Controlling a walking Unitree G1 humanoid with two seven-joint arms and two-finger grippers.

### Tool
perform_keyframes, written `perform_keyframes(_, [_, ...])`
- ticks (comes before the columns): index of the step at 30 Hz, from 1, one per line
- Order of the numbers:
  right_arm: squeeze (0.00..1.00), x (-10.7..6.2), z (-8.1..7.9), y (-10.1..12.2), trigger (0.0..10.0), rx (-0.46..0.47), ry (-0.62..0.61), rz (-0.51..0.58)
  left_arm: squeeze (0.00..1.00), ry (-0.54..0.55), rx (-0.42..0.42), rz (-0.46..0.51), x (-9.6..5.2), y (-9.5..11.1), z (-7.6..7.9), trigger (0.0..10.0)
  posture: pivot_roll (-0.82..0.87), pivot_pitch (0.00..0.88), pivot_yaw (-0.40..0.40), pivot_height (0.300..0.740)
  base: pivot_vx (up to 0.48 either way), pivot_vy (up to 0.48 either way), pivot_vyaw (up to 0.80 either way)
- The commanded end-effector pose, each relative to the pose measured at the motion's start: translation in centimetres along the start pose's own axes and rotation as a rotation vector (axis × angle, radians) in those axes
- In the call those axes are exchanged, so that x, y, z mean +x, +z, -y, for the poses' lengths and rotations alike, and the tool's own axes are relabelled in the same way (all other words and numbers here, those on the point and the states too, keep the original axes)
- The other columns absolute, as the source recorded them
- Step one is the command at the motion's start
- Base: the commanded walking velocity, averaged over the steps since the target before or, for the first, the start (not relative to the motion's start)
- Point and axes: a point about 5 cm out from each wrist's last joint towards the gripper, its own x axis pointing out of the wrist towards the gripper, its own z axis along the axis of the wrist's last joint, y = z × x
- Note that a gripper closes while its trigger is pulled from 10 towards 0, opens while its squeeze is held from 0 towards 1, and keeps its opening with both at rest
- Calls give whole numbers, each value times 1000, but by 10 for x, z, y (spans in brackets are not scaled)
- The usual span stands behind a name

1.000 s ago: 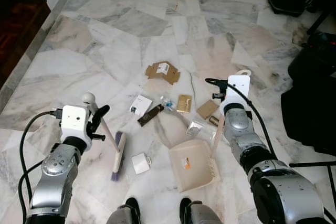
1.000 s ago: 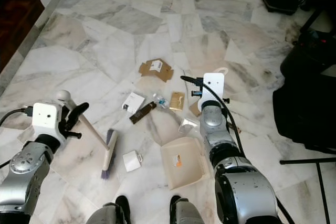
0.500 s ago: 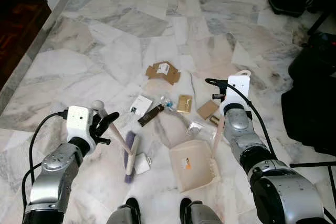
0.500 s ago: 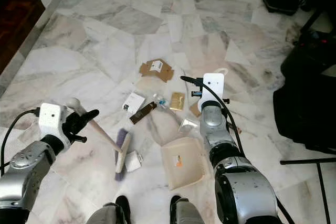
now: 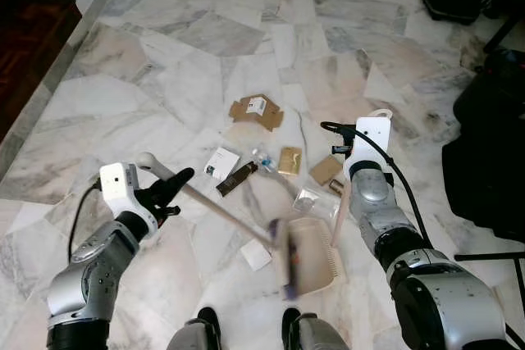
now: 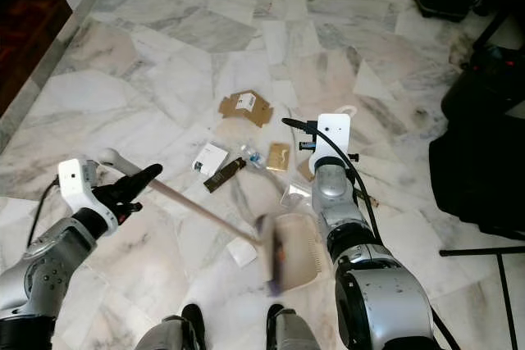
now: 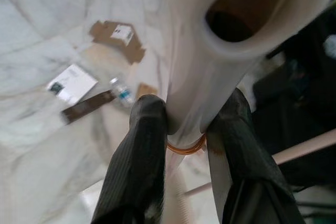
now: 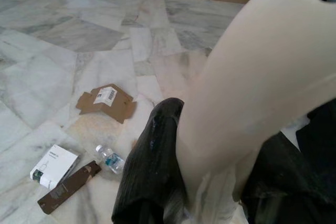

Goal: Sweep floor

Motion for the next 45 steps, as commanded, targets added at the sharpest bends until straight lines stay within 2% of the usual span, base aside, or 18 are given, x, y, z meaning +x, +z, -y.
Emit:
perform_keyframes(1, [0,-2,-4,-8,10000,1,13,-43,0,-8,-58,28,0,4,-1,10000,-67,293,-22,740,0,0,0])
perform_keyframes(3, [0,-2,-4,-7,10000,0,11,-41,0,2,-89,74,-1,15,0,10000,-66,291,-22,740,0,0,0])
perform_keyframes(5, [0,-2,-3,-7,10000,-1,10,-41,0,11,-62,104,-1,23,1,10000,-64,290,-23,740,0,0,0])
perform_keyframes(7, [0,-2,-3,-7,10000,-3,11,-42,0,34,29,148,-3,34,3,10000,-62,290,-24,740,0,0,0])
perform_keyframes(8, [0,-2,-3,-7,10000,-3,11,-42,0,34,29,148,-3,34,3,10000,-62,290,-24,740,0,0,0])
perform_keyframes(10, [0,-2,-2,-8,10000,-7,8,-40,0,2,143,189,-9,52,16,10000,-59,289,-24,740,0,0,0])
perform_keyframes(11, [0,-2,-2,-8,10000,-7,8,-40,0,2,143,189,-9,52,16,10000,-59,289,-24,740,0,0,0])
perform_keyframes(13, [0,-2,2,-4,10000,1,-21,-2,0,-6,193,159,-16,53,17,10000,-56,290,-24,740,0,0,0])
perform_keyframes(18, [0,0,8,8,10000,51,-52,84,0,-5,216,128,-23,50,15,10000,-54,291,-26,740,0,0,0])
perform_keyframes(22, [0,2,10,14,10000,53,-53,103,0,-7,261,72,-23,40,16,10000,-63,290,-30,740,0,0,0])
perform_keyframes(30, [0,2,13,18,10000,45,-71,136,0,-22,284,50,-22,36,17,10000,-64,294,-33,740,0,0,0])
perform_keyframes(41, [0,1,10,15,10000,34,-61,128,0,2,352,76,-24,46,14,10000,-61,299,-32,740,0,0,0])
perform_keyframes(45, [0,0,8,7,10000,16,-42,76,0,39,489,137,-27,68,13,10000,-62,303,-32,740,0,0,0])
